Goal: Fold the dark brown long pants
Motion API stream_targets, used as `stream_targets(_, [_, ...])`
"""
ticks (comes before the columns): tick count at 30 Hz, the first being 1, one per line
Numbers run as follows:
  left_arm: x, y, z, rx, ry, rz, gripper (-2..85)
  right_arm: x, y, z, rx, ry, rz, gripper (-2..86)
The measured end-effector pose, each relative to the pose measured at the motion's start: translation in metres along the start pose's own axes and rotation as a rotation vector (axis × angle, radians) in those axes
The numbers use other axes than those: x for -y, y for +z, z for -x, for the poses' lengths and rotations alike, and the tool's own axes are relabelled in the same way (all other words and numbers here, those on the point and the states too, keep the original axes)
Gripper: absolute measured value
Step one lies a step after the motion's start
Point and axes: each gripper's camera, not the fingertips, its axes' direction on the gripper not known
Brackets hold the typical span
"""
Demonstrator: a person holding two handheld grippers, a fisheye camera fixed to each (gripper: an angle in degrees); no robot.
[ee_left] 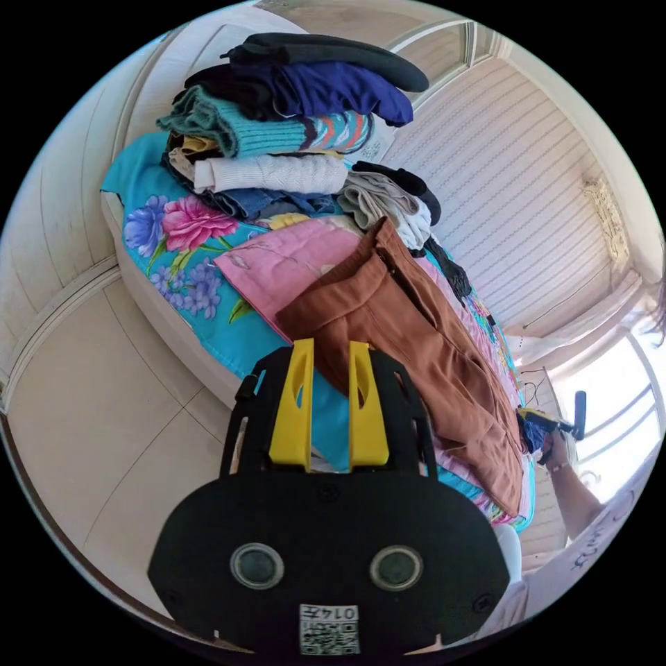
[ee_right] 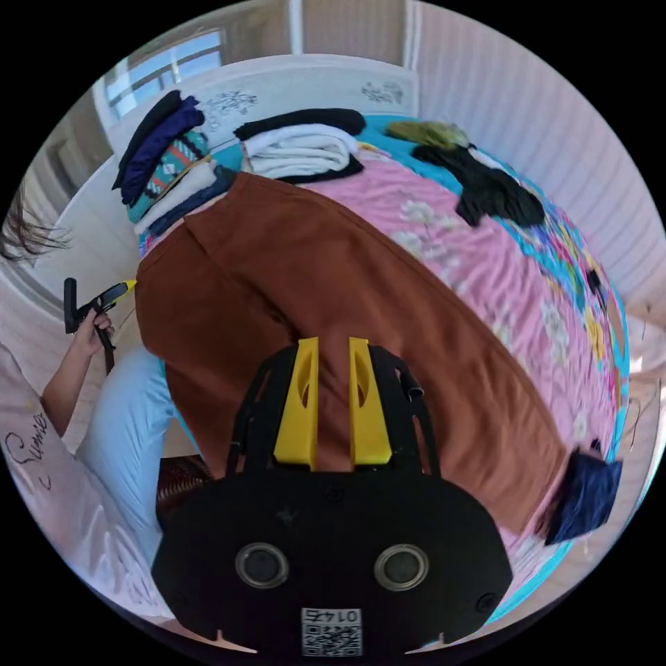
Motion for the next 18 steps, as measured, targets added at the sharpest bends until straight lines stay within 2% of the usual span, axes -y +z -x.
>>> stream_targets(4, [0.006, 0.011, -0.015, 0.039, 0.054, 0.025, 8.1, -0.208, -0.033, -0.08, 0.011, 0.512, -0.052, 7.9])
stream_targets(7, [0.013, 0.011, -0.038, 0.14, 0.1, 0.078, 9.2, -0.32, -0.047, -0.111, -0.052, 0.779, -0.142, 10.2])
stream_targets(10, [0.013, -0.003, -0.043, 0.15, 0.057, 0.042, 9.7, -0.398, -0.045, -0.142, -0.054, 0.975, -0.175, 13.2])
stream_targets(14, [0.024, 0.025, -0.051, 0.145, 0.01, 0.114, 11.0, -0.468, -0.033, -0.169, -0.13, 1.12, -0.173, 14.1])
stream_targets(18, [0.033, 0.047, -0.066, 0.21, 0.009, 0.154, 10.9, -0.509, -0.002, -0.195, -0.039, 1.164, -0.16, 13.6])
